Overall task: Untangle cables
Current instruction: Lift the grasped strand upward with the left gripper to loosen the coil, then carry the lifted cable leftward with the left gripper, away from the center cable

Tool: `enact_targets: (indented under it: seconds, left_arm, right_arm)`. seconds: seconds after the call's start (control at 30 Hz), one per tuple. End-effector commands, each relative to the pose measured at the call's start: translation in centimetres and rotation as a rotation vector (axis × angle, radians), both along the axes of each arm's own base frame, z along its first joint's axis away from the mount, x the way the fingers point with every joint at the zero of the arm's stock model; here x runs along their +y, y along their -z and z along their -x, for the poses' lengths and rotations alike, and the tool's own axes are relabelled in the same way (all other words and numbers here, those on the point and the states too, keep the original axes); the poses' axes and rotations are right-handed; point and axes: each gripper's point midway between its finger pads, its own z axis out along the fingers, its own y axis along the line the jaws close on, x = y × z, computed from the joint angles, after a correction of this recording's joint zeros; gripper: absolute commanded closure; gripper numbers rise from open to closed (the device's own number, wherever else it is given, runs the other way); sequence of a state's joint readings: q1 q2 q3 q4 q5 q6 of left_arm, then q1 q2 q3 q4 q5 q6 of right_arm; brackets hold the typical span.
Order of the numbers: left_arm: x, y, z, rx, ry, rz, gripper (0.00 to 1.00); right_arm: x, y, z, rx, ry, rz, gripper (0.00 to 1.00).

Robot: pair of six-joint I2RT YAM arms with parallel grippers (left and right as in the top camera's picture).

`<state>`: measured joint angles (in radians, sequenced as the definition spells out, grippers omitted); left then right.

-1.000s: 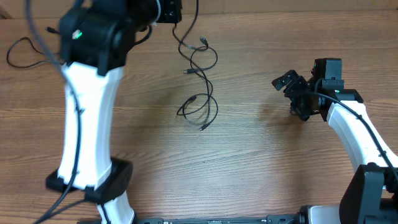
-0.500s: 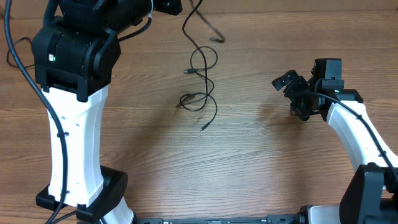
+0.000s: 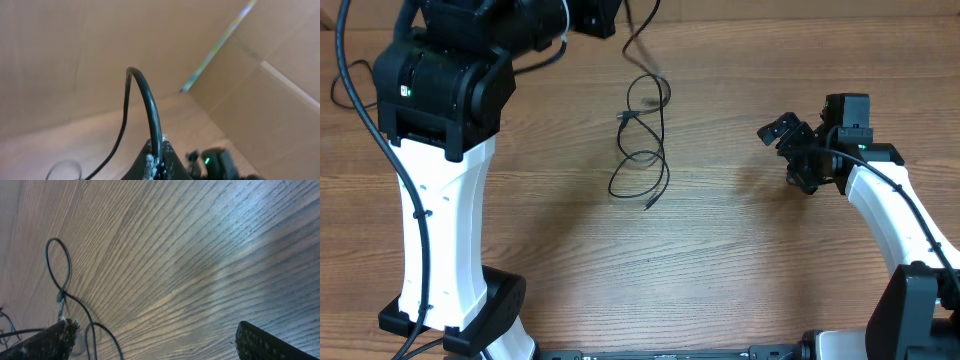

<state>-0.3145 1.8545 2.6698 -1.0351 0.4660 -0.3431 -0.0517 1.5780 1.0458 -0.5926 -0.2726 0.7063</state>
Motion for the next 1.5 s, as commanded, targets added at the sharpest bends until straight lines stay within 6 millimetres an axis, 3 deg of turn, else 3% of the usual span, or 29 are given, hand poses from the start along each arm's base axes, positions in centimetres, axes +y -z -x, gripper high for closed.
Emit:
enact_targets:
  seconds: [0.0, 0.13, 0.47, 0.77, 0.97, 1.2, 1.47]
  left_arm:
    - [-1.0, -2.5, 1.2, -0.043, 0.067, 0.085, 0.96]
    - [-1.0, -2.4, 1.1, -0.029, 0.058, 0.094, 0.96]
    - [2.5, 3.1, -0.4, 0.191, -0.196, 0.001, 0.96]
    - [2.8, 2.0, -0.9, 0.211, -0.235, 0.099, 0.96]
    - [3.8, 0.4, -2.1, 0.082, -0.282, 0.056, 0.96]
    - [8.8, 0.0, -4.2, 0.016, -0.586, -0.002, 0.96]
    - [18.0, -2.2, -5.3, -0.128, -1.035, -0.121, 0.96]
  right_arm:
    - [-0.3, -0.8, -0.7, -0.026, 0.003, 0.012, 0.00]
    - [-0.3, -0.8, -0.7, -0.026, 0.003, 0.012, 0.00]
    - [-0.3, -0.8, -0.7, -0.025, 0.003, 0.012, 0.00]
    - [-0.3, -0.8, -0.7, -0.025, 0.003, 0.012, 0.00]
    - [-0.3, -0.8, -0.7, -0.026, 0.004, 0.012, 0.00]
    - [-0.3, -0.8, -0.7, -0.025, 0.003, 0.012, 0.00]
    - [-0.3, -0.8, -0.7, -0.025, 0.004, 0.012, 0.00]
